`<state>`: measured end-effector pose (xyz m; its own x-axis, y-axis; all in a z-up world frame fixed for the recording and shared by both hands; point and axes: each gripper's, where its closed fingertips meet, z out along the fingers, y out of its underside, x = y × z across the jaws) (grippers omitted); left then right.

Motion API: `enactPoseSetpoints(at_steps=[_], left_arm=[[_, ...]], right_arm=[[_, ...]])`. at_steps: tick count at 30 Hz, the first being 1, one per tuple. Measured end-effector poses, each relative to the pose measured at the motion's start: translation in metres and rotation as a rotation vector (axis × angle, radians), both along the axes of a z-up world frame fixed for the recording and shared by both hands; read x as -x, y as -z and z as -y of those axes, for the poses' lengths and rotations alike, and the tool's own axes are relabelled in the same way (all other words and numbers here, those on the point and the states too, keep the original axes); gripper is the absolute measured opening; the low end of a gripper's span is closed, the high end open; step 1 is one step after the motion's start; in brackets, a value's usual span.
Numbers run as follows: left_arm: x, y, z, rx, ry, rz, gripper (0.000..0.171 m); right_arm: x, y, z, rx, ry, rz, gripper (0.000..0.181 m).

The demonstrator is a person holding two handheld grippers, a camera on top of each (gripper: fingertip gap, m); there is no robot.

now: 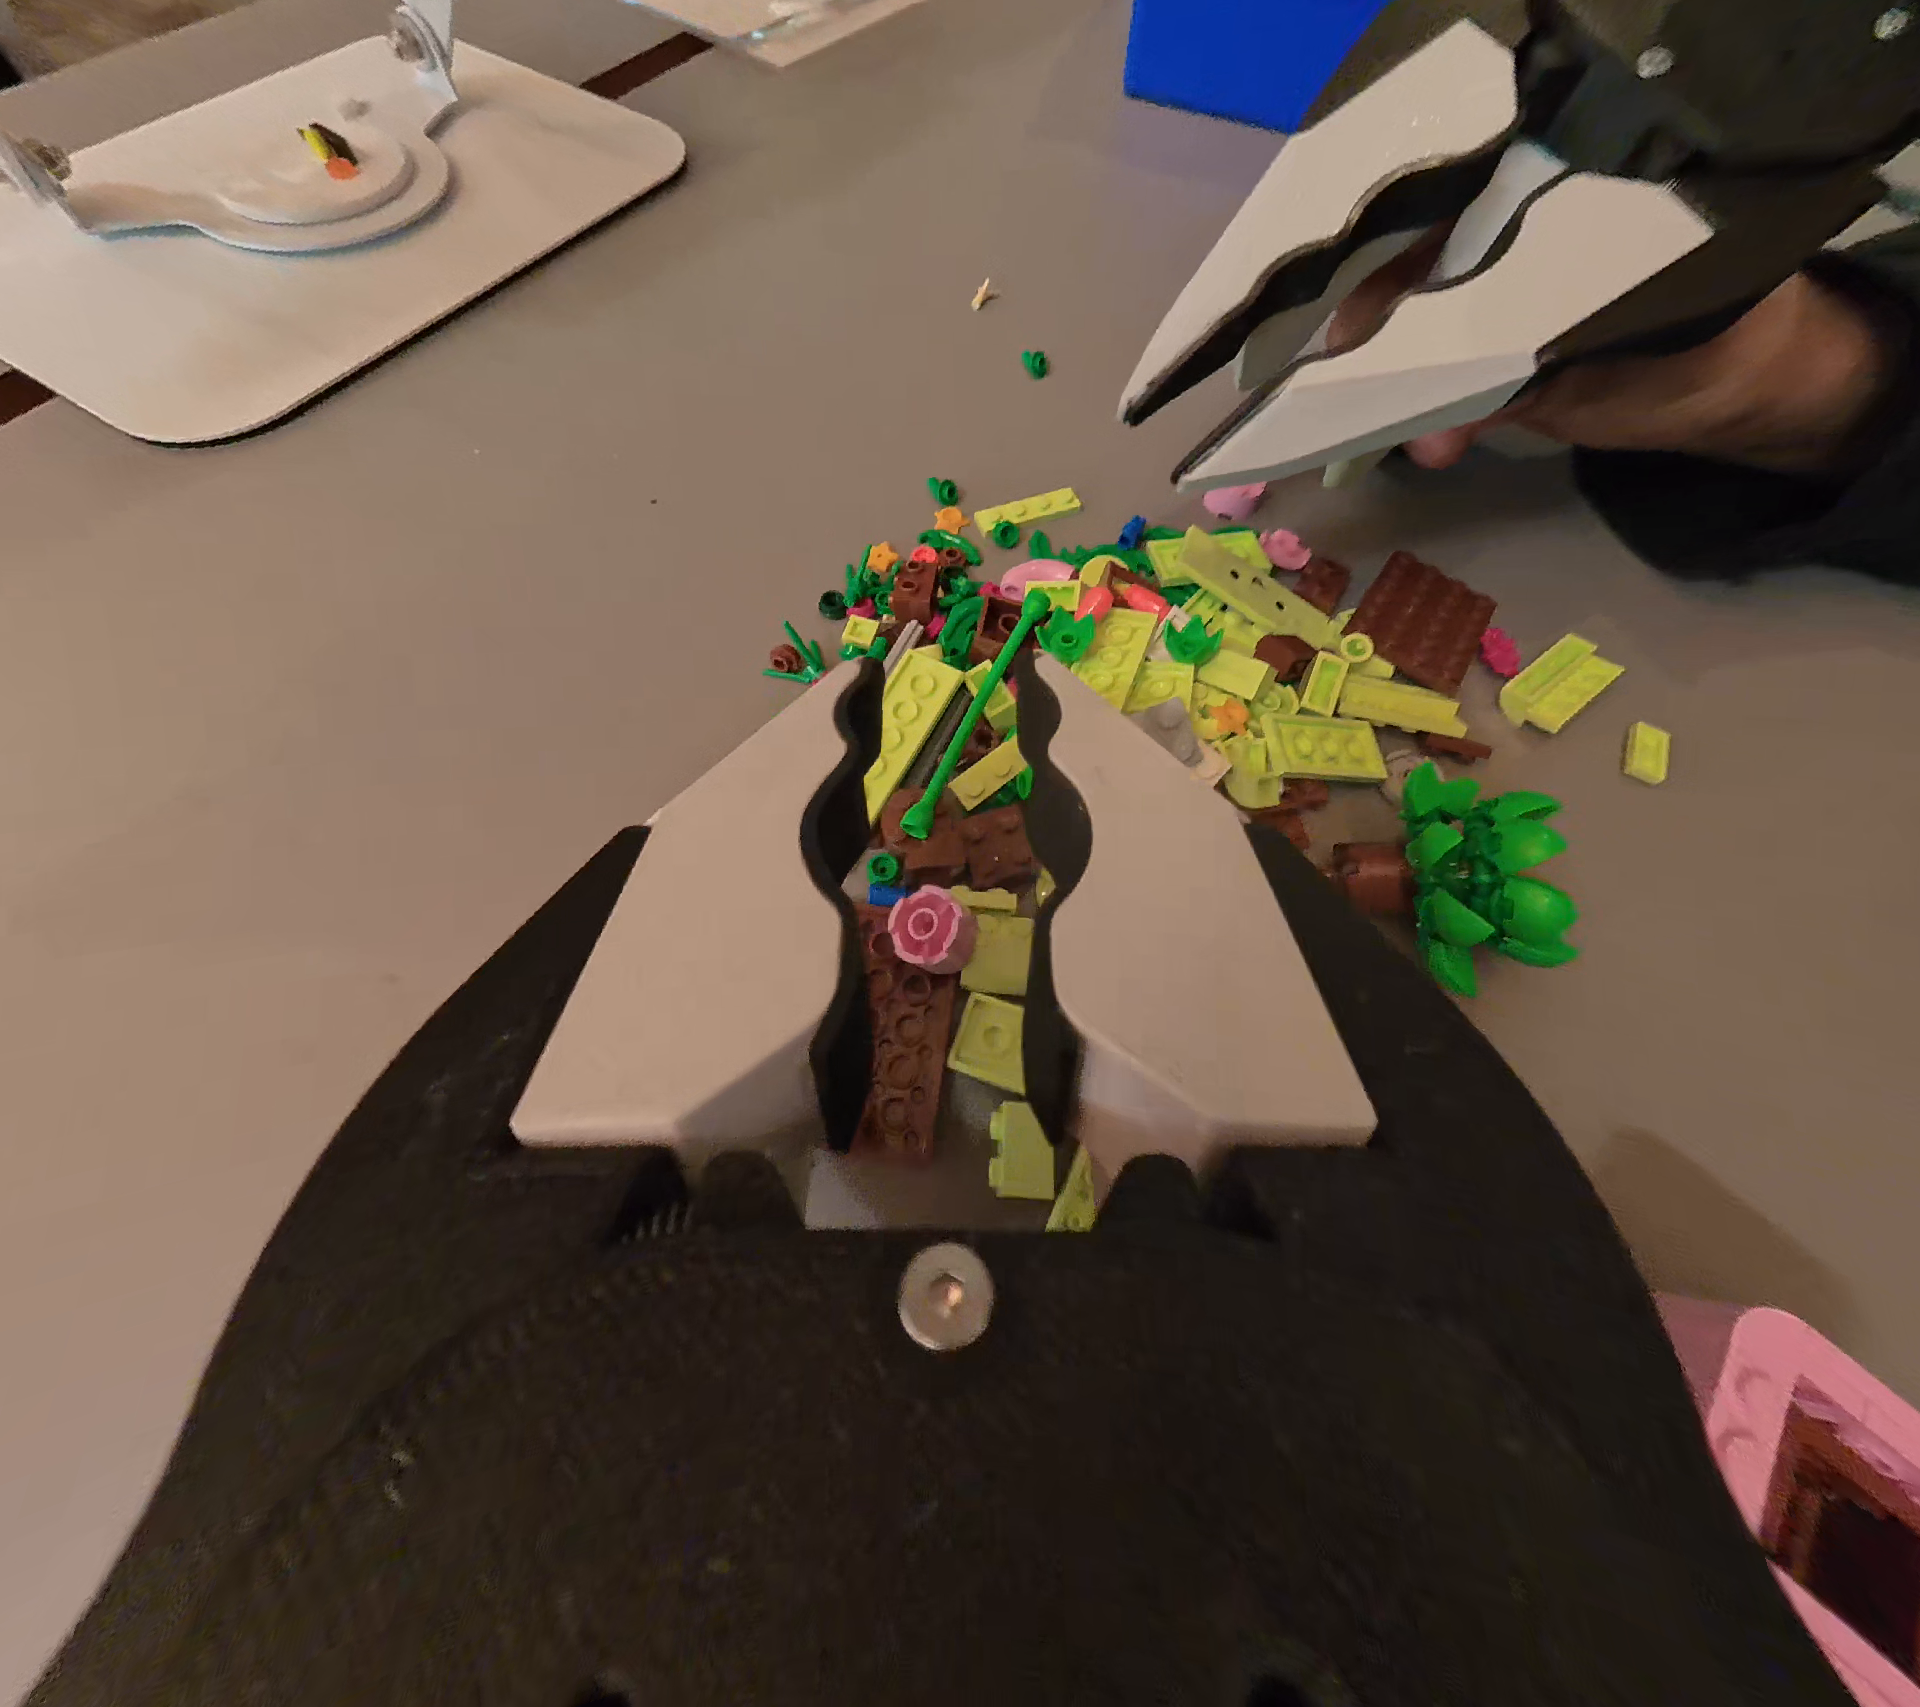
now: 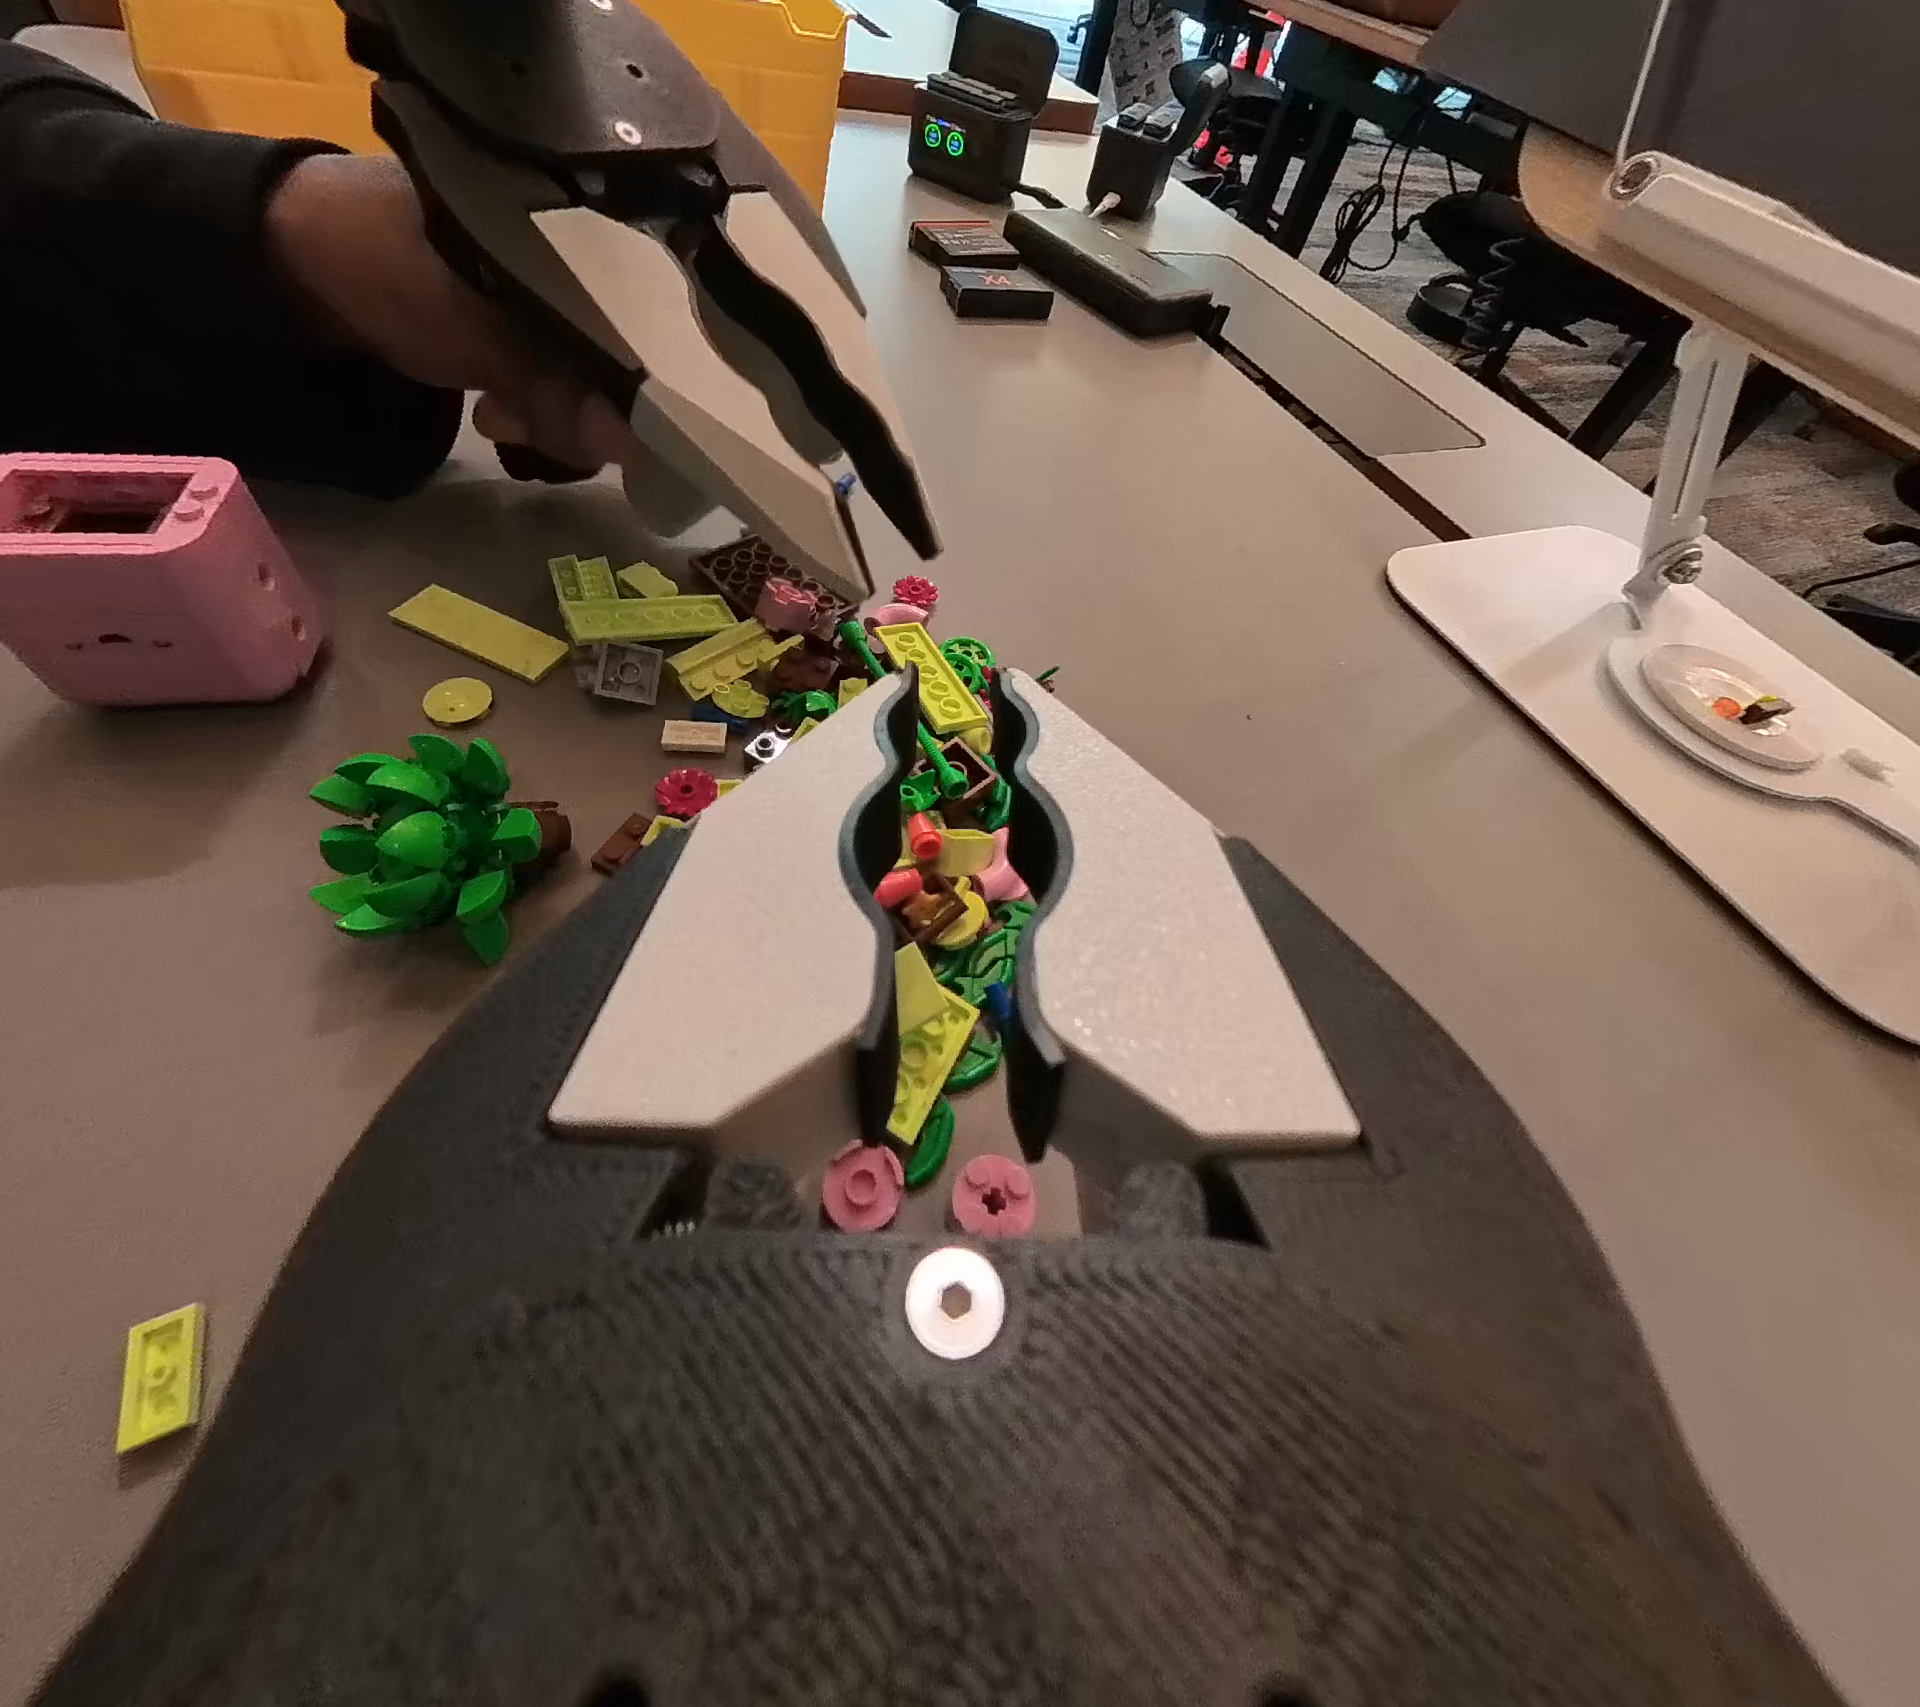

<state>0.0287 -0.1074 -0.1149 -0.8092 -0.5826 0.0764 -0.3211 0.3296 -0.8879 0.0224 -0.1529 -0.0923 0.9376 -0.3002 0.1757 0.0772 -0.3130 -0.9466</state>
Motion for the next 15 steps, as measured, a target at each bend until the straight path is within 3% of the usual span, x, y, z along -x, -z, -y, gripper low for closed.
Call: enactPoseSetpoints(at_steps=[7, 15], left_arm=[[0.002, -0.008, 0.003, 0.068, 0.019, 0.006, 0.022], [0.009, -0.015, 0.009, 0.098, 0.069, 0.033, 0.018]], right_arm=[[0.000, 0.000, 0.000, -0.002, -0.003, -0.009, 0.011], [0.010, -0.001, -0.003, -0.021, -0.087, -0.059, 0.029]])
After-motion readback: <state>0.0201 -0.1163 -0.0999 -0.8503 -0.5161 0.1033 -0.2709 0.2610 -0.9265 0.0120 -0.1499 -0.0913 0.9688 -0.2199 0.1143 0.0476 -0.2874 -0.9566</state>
